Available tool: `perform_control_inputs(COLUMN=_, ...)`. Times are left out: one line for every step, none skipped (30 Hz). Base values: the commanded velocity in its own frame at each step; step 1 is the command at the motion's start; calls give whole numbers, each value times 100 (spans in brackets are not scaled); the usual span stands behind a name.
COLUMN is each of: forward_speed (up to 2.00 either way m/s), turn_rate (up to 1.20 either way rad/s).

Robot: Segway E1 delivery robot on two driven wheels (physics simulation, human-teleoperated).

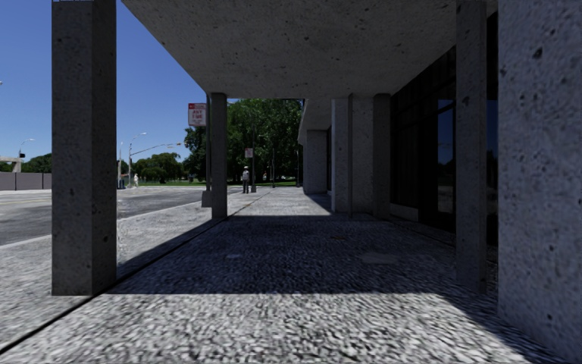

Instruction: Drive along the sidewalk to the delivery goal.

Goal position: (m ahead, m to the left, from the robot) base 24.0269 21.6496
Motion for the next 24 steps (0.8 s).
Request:
perform_control_inputs(forward_speed=200, turn_rate=0)
perform_control_inputs(forward_speed=200, turn_rate=0)
perform_control_inputs(forward_speed=200, turn_rate=0)
perform_control_inputs(forward_speed=200, turn_rate=0)
perform_control_inputs(forward_speed=200, turn_rate=0)
perform_control_inputs(forward_speed=200, turn_rate=0)
perform_control_inputs(forward_speed=200, turn_rate=0)
perform_control_inputs(forward_speed=200, turn_rate=0)
perform_control_inputs(forward_speed=200, turn_rate=0)
perform_control_inputs(forward_speed=200, turn_rate=0)
perform_control_inputs(forward_speed=200, turn_rate=0)
perform_control_inputs(forward_speed=200, turn_rate=0)
perform_control_inputs(forward_speed=200, turn_rate=0)
perform_control_inputs(forward_speed=200, turn_rate=0)
perform_control_inputs(forward_speed=200, turn_rate=0)
perform_control_inputs(forward_speed=200, turn_rate=0)
perform_control_inputs(forward_speed=200, turn_rate=0)
perform_control_inputs(forward_speed=200, turn_rate=0)
perform_control_inputs(forward_speed=200, turn_rate=0)
perform_control_inputs(forward_speed=200, turn_rate=0)
perform_control_inputs(forward_speed=200, turn_rate=0)
perform_control_inputs(forward_speed=200, turn_rate=0)
perform_control_inputs(forward_speed=200, turn_rate=0)
perform_control_inputs(forward_speed=200, turn_rate=0)
